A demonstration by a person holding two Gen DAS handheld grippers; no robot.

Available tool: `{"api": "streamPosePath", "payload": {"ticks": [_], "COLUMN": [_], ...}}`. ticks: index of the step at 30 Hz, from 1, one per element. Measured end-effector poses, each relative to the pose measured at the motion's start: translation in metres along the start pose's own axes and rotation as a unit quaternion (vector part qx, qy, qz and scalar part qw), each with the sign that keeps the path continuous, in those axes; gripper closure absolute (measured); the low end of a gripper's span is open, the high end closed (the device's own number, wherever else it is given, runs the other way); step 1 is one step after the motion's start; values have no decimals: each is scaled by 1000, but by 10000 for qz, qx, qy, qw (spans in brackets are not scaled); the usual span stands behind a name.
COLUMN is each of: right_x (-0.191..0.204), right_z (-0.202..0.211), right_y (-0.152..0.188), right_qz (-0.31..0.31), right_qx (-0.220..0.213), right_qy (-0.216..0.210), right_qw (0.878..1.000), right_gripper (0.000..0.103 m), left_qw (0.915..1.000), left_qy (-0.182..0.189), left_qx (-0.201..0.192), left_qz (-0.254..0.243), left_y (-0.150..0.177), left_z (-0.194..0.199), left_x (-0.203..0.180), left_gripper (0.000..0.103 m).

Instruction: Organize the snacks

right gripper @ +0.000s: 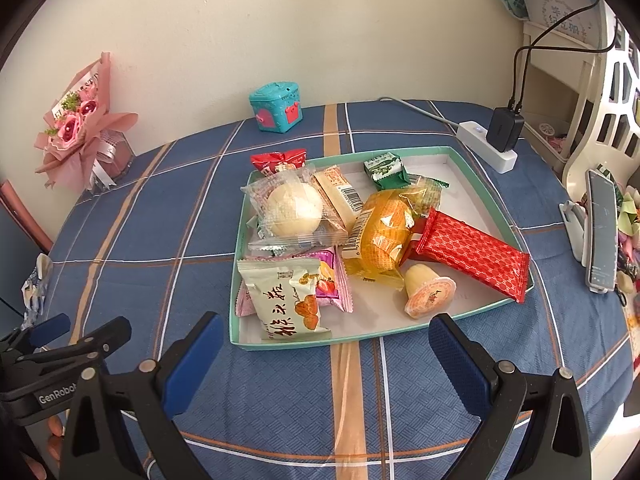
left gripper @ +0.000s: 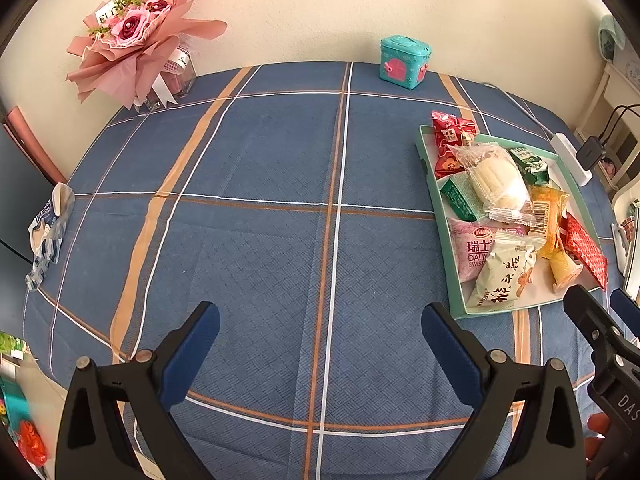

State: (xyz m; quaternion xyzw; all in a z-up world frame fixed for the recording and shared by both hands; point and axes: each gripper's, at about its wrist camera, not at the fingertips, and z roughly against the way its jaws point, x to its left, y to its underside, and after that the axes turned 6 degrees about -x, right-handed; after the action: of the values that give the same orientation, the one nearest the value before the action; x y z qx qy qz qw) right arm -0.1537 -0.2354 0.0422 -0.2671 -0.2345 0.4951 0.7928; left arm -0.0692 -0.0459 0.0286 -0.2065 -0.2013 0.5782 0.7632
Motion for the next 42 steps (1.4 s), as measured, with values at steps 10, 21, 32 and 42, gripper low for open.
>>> {"api": "streamPosePath", "payload": {"ticks": [10,21,32,42], "right_x": [1,1,0,0], "right_z": [-1,-1,-1,-1], "right_y": [0,0,0,0], "right_qz": [34,37,34,34], "right_qx": [11,14,14,18], "right_qy": [24,31,35,43], "right_qw": [10000,10000,10000,10000], "right_gripper": [0,0,0,0], "left_qw": [10000,10000,10000,10000], "left_qy": [43,44,45,33], "left_qx": [20,17,19,22], "left_qz": [-35,-31,-34,-12], "left_y": [0,0,0,0], "left_z": [-3,-4,-5,-4], "left_x": [-2,-3,-3,-3], "left_gripper": [2,2,2,2]}}
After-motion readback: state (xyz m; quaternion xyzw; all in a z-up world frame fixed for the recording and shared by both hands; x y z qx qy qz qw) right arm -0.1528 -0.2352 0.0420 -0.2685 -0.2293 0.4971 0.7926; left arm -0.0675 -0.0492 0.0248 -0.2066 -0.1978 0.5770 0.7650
